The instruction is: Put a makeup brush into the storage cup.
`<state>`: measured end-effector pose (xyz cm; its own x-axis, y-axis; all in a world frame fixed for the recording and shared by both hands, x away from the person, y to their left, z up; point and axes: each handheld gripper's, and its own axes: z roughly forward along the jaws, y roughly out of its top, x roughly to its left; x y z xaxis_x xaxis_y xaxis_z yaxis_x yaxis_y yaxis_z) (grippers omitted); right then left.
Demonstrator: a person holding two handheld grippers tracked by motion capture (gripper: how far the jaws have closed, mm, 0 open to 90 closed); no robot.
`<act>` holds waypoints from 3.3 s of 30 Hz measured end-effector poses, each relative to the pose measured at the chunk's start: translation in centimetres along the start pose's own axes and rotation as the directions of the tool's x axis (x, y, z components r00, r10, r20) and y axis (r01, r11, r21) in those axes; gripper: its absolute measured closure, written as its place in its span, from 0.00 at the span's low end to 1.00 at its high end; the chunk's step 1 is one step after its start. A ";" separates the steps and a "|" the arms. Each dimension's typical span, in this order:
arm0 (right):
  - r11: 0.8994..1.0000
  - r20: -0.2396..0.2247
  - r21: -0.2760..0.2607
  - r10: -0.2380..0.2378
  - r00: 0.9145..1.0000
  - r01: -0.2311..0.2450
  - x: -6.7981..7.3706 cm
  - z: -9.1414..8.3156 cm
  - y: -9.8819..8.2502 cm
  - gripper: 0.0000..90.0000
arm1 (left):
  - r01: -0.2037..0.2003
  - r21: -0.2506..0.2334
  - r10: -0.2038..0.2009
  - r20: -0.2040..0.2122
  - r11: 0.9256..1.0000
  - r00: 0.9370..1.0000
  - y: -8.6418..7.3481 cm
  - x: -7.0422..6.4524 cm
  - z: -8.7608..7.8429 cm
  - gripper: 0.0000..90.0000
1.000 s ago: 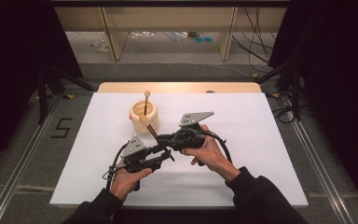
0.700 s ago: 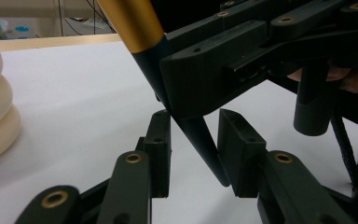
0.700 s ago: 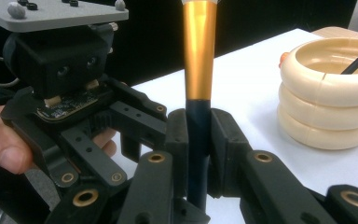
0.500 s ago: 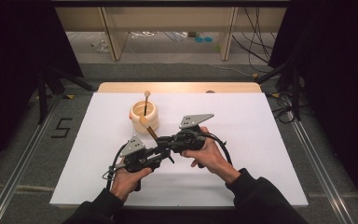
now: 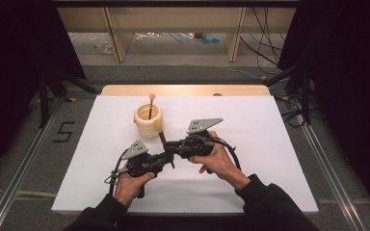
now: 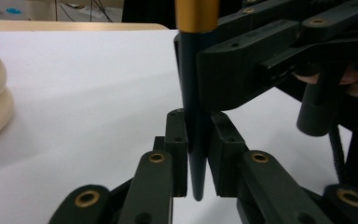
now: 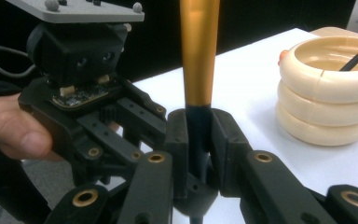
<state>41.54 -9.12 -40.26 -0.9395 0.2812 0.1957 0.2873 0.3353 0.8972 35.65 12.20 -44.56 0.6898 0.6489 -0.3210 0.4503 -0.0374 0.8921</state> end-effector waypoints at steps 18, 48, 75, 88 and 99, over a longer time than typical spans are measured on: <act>0.999 0.027 -0.026 0.026 0.999 -0.025 0.4 -0.6 0.9 0.75 | -0.104 0.077 0.107 -0.031 0.992 0.994 -0.3 0.0 0.4 0.89; 0.992 0.025 -0.091 0.090 0.996 -0.087 0.4 -1.1 1.1 0.85 | -0.062 -0.065 0.061 -0.017 0.996 0.998 0.0 -0.1 -0.1 0.84; 0.997 0.135 -0.043 0.068 0.988 -0.063 0.5 -2.8 0.6 0.43 | -0.097 -0.027 0.093 -0.115 0.995 0.989 0.2 1.1 -1.1 0.87; 1.000 0.272 0.012 0.013 0.962 -0.017 0.5 -4.6 -1.3 0.28 | -0.106 -0.051 0.098 -0.150 0.993 0.984 0.5 1.7 -1.7 0.87; 0.999 0.332 0.000 0.030 0.943 -0.032 0.3 -6.5 -3.0 0.26 | -0.113 -0.054 0.103 -0.164 0.992 0.981 0.8 2.0 -1.9 0.87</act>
<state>39.21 -15.89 -40.28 -0.8151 0.5736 0.0806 0.3177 0.3265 0.8902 36.30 14.94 -43.85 0.6303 0.7573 -0.1710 0.3379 -0.0693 0.9386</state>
